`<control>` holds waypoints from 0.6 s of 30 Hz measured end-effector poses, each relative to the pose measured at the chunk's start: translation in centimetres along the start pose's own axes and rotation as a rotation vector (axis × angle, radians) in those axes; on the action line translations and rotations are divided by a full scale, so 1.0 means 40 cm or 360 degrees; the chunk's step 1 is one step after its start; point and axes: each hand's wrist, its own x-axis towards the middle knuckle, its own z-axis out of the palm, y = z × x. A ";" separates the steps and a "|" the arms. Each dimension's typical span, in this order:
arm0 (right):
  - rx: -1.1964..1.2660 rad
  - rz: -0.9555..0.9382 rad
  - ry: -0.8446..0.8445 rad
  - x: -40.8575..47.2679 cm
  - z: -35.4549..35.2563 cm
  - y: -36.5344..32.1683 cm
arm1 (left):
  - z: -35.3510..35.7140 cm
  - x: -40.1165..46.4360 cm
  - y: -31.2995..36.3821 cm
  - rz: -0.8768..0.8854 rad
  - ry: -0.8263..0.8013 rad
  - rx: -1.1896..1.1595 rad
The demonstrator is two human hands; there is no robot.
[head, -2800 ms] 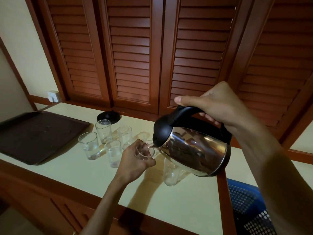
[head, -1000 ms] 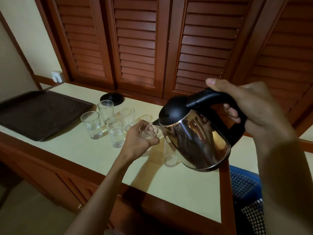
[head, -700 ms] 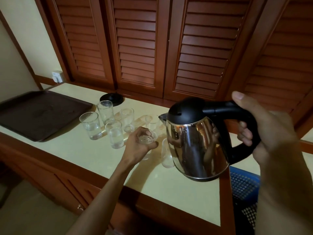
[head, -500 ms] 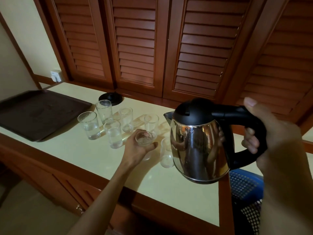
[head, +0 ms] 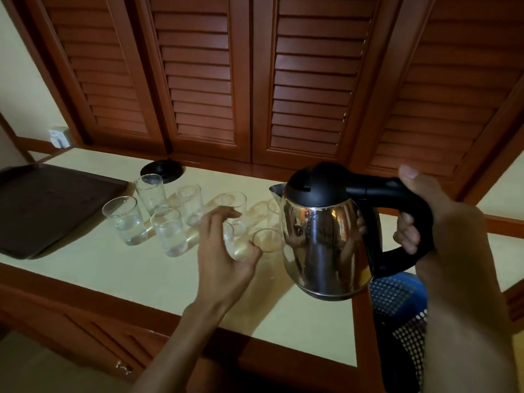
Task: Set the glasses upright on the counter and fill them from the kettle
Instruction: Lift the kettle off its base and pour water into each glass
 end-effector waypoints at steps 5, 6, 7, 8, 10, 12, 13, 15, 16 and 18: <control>0.0010 -0.0008 0.0052 -0.009 -0.008 -0.003 | 0.076 -0.037 0.010 -0.0070 -0.0362 -0.0022; 0.0013 -0.0010 0.0059 -0.011 -0.009 -0.005 | 0.091 -0.041 0.006 -0.0127 -0.0380 -0.0038; 0.0012 -0.0011 0.0074 -0.014 -0.010 -0.007 | 0.105 -0.043 0.000 -0.0202 -0.0392 -0.0072; 0.0009 -0.0014 0.0085 -0.015 -0.013 -0.008 | 0.117 -0.045 -0.006 -0.0291 -0.0399 -0.0124; -0.0001 -0.0024 0.0078 -0.018 -0.019 -0.008 | 0.141 -0.047 -0.021 -0.0488 -0.0406 -0.0240; -0.0011 -0.0030 0.0052 -0.021 -0.024 -0.006 | 0.162 -0.046 -0.030 -0.0641 -0.0391 -0.0320; -0.0026 -0.0033 0.0041 -0.022 -0.026 -0.006 | 0.173 -0.043 -0.035 -0.0689 -0.0371 -0.0343; -0.0063 -0.0061 0.0038 -0.024 -0.030 -0.007 | 0.191 -0.029 -0.043 -0.0761 -0.0322 -0.0345; -0.0084 -0.0083 0.0043 -0.025 -0.032 -0.008 | 0.195 -0.020 -0.045 -0.0779 -0.0313 -0.0336; -0.0134 -0.0097 0.0056 -0.022 -0.033 -0.014 | 0.199 -0.007 -0.047 -0.0795 -0.0338 -0.0368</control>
